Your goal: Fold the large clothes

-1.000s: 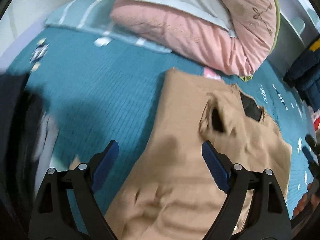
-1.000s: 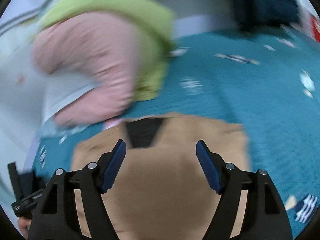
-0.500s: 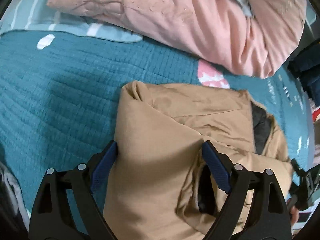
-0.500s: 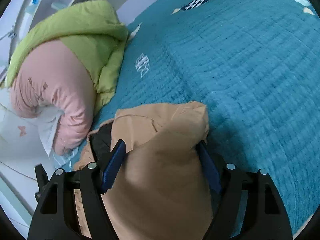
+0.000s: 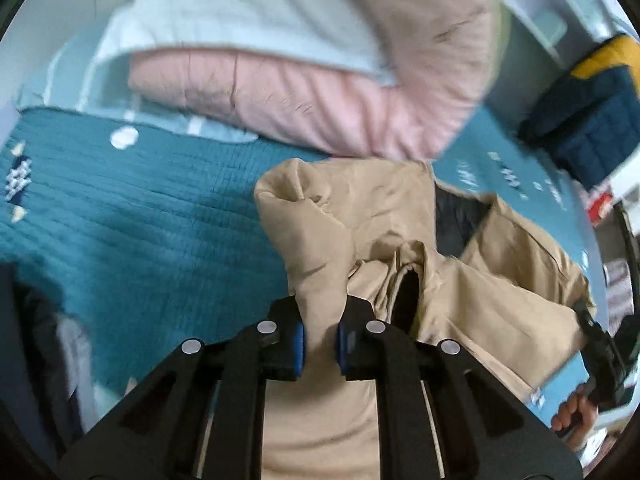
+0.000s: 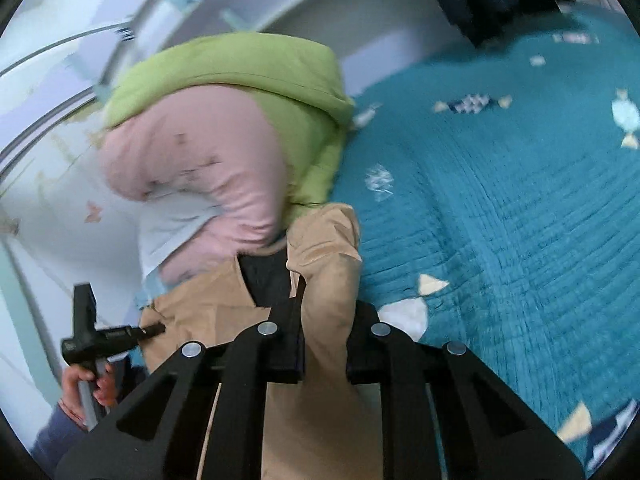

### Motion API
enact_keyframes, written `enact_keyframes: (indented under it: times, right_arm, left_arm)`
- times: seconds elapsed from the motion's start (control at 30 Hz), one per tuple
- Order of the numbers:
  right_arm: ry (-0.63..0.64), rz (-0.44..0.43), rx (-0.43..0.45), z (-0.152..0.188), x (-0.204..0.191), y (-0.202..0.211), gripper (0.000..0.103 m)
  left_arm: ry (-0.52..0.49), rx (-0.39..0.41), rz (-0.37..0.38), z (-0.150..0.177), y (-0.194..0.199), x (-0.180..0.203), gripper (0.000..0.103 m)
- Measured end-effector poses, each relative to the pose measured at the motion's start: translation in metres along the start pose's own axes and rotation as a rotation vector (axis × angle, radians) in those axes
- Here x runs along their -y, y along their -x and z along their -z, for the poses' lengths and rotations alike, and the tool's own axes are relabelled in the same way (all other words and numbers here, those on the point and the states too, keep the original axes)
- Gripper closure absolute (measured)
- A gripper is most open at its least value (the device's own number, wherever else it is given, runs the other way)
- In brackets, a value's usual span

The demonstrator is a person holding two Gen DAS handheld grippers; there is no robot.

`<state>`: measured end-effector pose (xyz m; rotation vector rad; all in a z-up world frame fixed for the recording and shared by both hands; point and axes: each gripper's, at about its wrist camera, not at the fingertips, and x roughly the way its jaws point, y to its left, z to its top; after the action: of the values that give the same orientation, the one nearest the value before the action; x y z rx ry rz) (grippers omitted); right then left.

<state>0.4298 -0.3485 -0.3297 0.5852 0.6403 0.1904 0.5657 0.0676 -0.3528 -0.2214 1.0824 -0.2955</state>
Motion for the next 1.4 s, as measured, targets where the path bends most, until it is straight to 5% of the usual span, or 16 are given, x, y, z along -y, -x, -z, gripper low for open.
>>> enact_keyframes:
  times: [0.17, 0.37, 0.53, 0.67, 0.73, 0.87, 1.07, 1.17, 1.23, 1.3, 1.4]
  right_arm:
    - [0.064, 0.007, -0.027, 0.040, -0.031, 0.064, 0.090]
    - [0.006, 0.069, -0.102, 0.094, -0.022, 0.134, 0.089]
    - [-0.044, 0.193, -0.177, 0.138, -0.002, 0.166, 0.073]
    - [-0.134, 0.262, -0.226, 0.162, 0.018, 0.185, 0.050]
    - [-0.152, 0.292, -0.212, 0.168, 0.024, 0.200, 0.041]
    - [-0.199, 0.298, -0.164, 0.176, 0.030, 0.228, 0.039]
    - [-0.171, 0.282, -0.040, 0.171, 0.008, 0.264, 0.039]
    - [-0.085, 0.220, -0.085, 0.164, -0.017, 0.249, 0.040]
    - [-0.038, 0.200, -0.160, 0.168, -0.031, 0.225, 0.050]
    - [-0.052, 0.168, -0.234, 0.179, -0.031, 0.194, 0.073]
    - [-0.094, 0.333, -0.390, 0.204, -0.005, 0.147, 0.089]
  left_arm:
    - [-0.071, 0.040, 0.034, 0.056, 0.078, 0.020, 0.092]
    - [-0.097, 0.018, 0.025, 0.130, 0.126, 0.008, 0.091]
    - [-0.068, -0.030, -0.025, 0.194, 0.138, -0.017, 0.080]
    - [-0.071, -0.028, -0.112, 0.228, 0.148, -0.032, 0.038]
    - [-0.063, 0.003, -0.118, 0.241, 0.162, -0.043, 0.029]
    - [-0.017, 0.061, -0.132, 0.252, 0.190, -0.062, 0.023]
    - [0.064, 0.136, -0.136, 0.262, 0.221, -0.069, 0.019]
    - [0.033, 0.098, -0.154, 0.266, 0.211, -0.053, 0.019]
    - [0.015, 0.065, -0.162, 0.268, 0.197, -0.043, 0.019]
    - [0.005, 0.009, -0.164, 0.271, 0.177, -0.034, 0.018]
    - [-0.017, -0.085, -0.169, 0.279, 0.141, -0.023, 0.018]
